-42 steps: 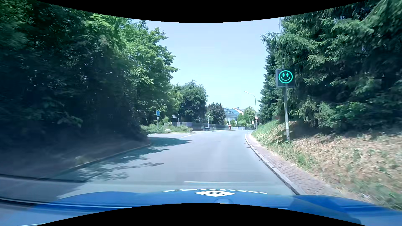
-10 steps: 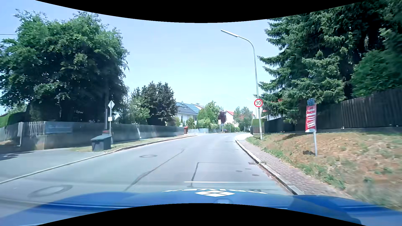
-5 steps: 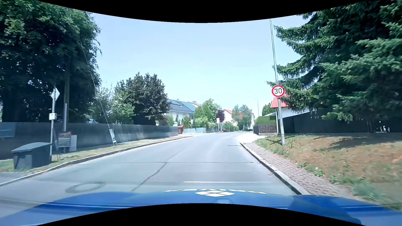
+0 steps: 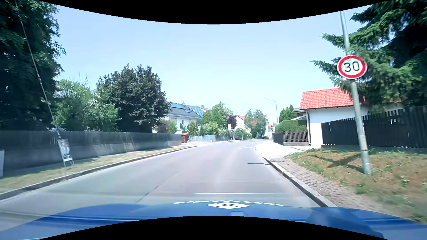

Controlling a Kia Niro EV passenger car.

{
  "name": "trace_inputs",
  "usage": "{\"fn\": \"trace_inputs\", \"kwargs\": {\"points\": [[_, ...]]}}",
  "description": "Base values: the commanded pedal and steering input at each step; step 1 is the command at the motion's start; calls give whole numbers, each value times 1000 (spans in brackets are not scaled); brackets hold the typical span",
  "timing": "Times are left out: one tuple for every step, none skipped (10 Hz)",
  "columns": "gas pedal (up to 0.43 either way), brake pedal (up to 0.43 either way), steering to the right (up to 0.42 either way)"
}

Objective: Follow the waypoints while adhering to traffic rules and regulations

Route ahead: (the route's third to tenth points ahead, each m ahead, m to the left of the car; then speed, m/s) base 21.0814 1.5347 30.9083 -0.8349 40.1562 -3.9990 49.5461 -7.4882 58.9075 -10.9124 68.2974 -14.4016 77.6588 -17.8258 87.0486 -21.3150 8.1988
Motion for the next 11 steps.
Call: {"fn": "trace_inputs", "kwargs": {"points": [[47, 0, 11], [47, 0, 13], [47, 0, 17], [47, 0, 19], [47, 0, 20], [47, 0, 21], [47, 0, 20], [47, 0, 21], [47, 0, 24], [47, 0, 27], [47, 0, 31]]}}
